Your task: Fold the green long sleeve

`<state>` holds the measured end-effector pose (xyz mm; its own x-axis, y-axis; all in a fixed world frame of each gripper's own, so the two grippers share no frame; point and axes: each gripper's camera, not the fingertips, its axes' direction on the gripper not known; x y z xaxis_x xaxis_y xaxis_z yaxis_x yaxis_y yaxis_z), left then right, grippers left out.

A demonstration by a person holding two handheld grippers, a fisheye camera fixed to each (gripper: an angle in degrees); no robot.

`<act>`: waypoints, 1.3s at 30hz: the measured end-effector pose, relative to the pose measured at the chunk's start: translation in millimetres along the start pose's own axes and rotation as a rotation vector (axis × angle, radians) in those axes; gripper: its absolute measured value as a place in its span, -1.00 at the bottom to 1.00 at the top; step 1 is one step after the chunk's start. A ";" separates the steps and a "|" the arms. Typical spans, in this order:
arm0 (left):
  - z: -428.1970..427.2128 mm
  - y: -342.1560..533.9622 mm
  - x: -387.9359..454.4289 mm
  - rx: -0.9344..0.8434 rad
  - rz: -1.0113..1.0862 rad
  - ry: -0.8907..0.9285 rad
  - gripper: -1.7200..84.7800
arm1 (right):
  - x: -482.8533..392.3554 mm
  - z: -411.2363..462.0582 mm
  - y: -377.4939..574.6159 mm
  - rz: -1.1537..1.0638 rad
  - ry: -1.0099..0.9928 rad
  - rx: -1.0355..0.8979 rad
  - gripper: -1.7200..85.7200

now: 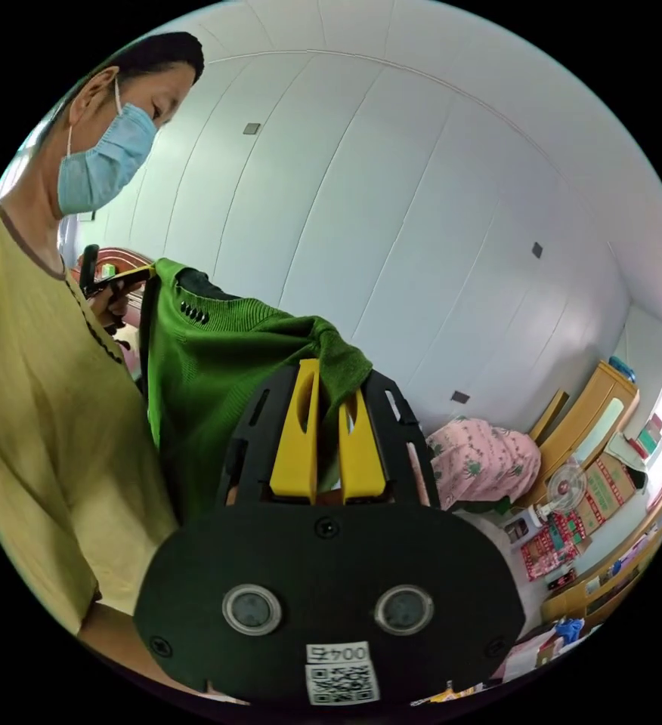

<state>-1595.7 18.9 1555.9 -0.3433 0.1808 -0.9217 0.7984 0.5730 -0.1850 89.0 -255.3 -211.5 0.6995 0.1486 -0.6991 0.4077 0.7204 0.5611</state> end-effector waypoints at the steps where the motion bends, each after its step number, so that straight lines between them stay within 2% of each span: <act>1: 8.4 -0.4 -0.3 -0.010 0.000 -0.010 -0.93 | 7.4 7.6 3.1 0.002 -0.004 -0.009 -0.88; 7: 144.7 10.5 -15.4 -0.154 -0.023 -0.121 -0.91 | 110.2 139.6 48.2 0.057 -0.100 -0.170 -0.87; 11: 284.5 47.1 -22.6 -0.318 0.148 -0.285 -0.90 | 178.3 268.0 102.2 0.129 -0.135 -0.370 -0.86; 13: 342.8 69.2 -36.3 -0.404 0.132 -0.319 -0.89 | 203.8 320.0 129.6 0.176 -0.167 -0.434 -0.86; 16: 436.4 112.6 -67.0 -0.621 0.066 -0.319 -0.87 | 239.6 408.8 183.4 0.268 -0.205 -0.602 -0.85; 18: 500.5 157.7 -92.6 -0.842 0.007 -0.284 -0.84 | 264.5 471.7 232.7 0.400 -0.251 -0.748 -0.82; 21: 541.6 200.1 -117.3 -1.028 -0.021 -0.380 -0.75 | 295.4 517.6 288.8 0.558 -0.220 -0.881 -0.78; 26: 524.7 189.9 -149.7 -0.963 -0.107 -0.431 -0.67 | 364.7 489.4 330.7 0.713 -0.091 -0.819 -0.74; 30: 460.9 172.4 -161.8 -0.845 -0.179 -0.325 -0.71 | 405.4 406.4 366.1 0.823 -0.236 -0.685 -0.75; 34: 379.9 177.7 -159.2 -0.730 -0.246 -0.226 -0.75 | 396.8 321.9 417.9 0.879 -0.303 -0.678 -0.76; 39: 283.7 218.5 -163.5 -0.760 -0.370 -0.070 -0.77 | 350.3 200.0 513.4 1.040 -0.357 -0.738 -0.77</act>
<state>-1224.8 -112.2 1569.4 -0.4653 -0.1599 -0.8706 0.0826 0.9714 -0.2226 660.7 31.1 -79.8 0.6513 0.7484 0.1254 -0.7423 0.5940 0.3102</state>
